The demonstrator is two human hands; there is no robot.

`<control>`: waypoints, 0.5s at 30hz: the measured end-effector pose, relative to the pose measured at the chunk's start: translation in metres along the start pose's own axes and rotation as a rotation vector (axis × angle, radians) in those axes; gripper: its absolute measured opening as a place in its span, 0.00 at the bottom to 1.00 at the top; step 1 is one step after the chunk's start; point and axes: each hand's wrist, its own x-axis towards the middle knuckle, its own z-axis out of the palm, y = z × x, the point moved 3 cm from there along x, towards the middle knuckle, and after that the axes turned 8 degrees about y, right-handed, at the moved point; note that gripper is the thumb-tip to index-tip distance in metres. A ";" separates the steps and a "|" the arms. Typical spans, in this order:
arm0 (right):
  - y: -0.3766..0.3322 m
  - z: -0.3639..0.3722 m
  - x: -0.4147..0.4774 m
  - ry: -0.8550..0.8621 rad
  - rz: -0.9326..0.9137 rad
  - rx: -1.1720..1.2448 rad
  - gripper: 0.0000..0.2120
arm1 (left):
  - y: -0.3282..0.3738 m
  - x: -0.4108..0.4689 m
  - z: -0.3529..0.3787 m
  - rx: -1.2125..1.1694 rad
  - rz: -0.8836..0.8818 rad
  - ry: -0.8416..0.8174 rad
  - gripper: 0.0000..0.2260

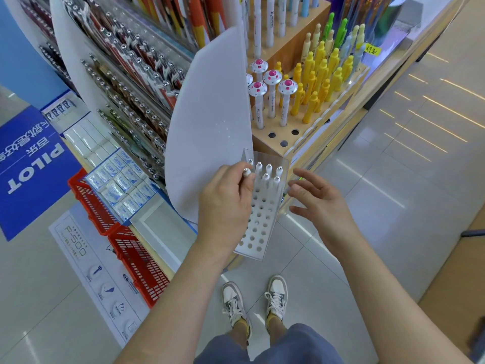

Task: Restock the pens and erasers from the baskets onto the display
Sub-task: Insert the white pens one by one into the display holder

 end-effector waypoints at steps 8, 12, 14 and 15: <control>-0.007 0.008 -0.003 -0.138 -0.079 -0.086 0.17 | -0.012 -0.003 0.016 0.080 0.009 -0.084 0.06; -0.006 0.008 -0.004 -0.162 -0.061 -0.114 0.22 | -0.009 -0.002 0.024 0.128 0.028 -0.123 0.08; -0.003 0.010 -0.004 -0.183 -0.011 -0.138 0.27 | -0.004 0.001 0.027 0.140 0.037 -0.141 0.10; -0.001 0.011 -0.004 -0.196 0.030 -0.148 0.31 | -0.002 0.003 0.028 0.149 0.038 -0.153 0.11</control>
